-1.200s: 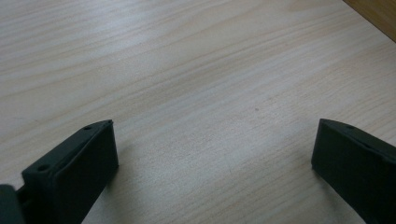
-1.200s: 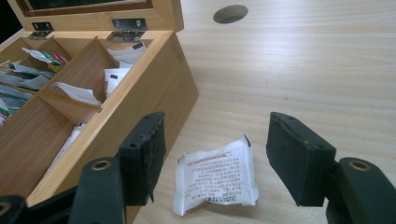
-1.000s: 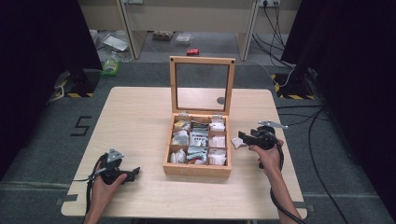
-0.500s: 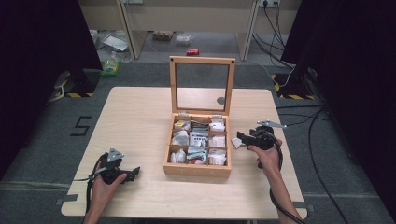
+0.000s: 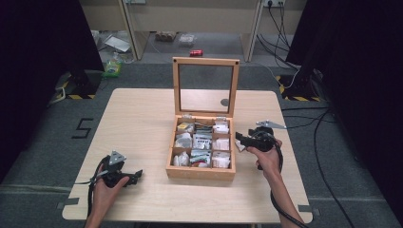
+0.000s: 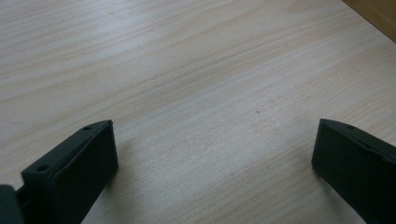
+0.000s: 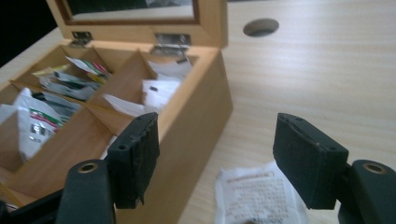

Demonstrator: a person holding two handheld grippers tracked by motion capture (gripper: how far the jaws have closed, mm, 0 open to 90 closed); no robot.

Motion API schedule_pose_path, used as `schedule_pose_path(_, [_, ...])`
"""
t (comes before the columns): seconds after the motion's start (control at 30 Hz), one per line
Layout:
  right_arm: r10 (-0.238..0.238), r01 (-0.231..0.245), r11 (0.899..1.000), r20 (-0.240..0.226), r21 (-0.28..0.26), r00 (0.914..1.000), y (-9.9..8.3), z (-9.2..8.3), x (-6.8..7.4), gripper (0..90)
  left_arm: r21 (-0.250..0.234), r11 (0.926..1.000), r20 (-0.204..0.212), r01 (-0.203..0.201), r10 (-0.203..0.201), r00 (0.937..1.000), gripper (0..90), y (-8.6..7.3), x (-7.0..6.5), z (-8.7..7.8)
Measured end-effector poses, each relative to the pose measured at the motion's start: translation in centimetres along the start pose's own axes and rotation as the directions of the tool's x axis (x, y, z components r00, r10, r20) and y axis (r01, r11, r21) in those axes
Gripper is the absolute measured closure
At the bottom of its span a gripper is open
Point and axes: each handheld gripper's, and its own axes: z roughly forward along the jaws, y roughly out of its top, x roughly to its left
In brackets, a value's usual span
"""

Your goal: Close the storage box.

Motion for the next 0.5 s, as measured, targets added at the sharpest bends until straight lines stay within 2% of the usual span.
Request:
schedule_pose_path(0.03, [-0.009, 0.009, 1.000, 0.001, -0.017, 1.0000, 0.3, -0.1, 0.3, 32.2, 0.000, 1.0000, 0.000, 0.000, 0.000, 1.0000, 0.0, 0.0, 0.0, 0.0])
schedule_pose_path(0.17, [-0.017, 0.017, 1.000, 0.000, -0.026, 0.9999, 0.6, -0.1, 0.5, 32.2, 0.000, 1.0000, 0.001, 0.000, 0.000, 1.0000, 0.0, 0.0, 0.0, 0.0])
schedule_pose_path(0.33, [-0.039, 0.039, 0.998, 0.002, -0.058, 0.9992, 1.4, 0.0, 0.4, 32.2, 0.001, 1.0000, 0.001, -0.001, 0.001, 1.0000, 0.0, 0.0, 0.0, 0.0])
schedule_pose_path(0.5, [-0.029, 0.029, 0.997, 0.001, -0.067, 0.9996, 1.9, 0.7, -0.2, 32.3, 0.001, 1.0000, 0.001, -0.001, 0.001, 1.0000, 0.0, 0.0, 0.0, 0.0])
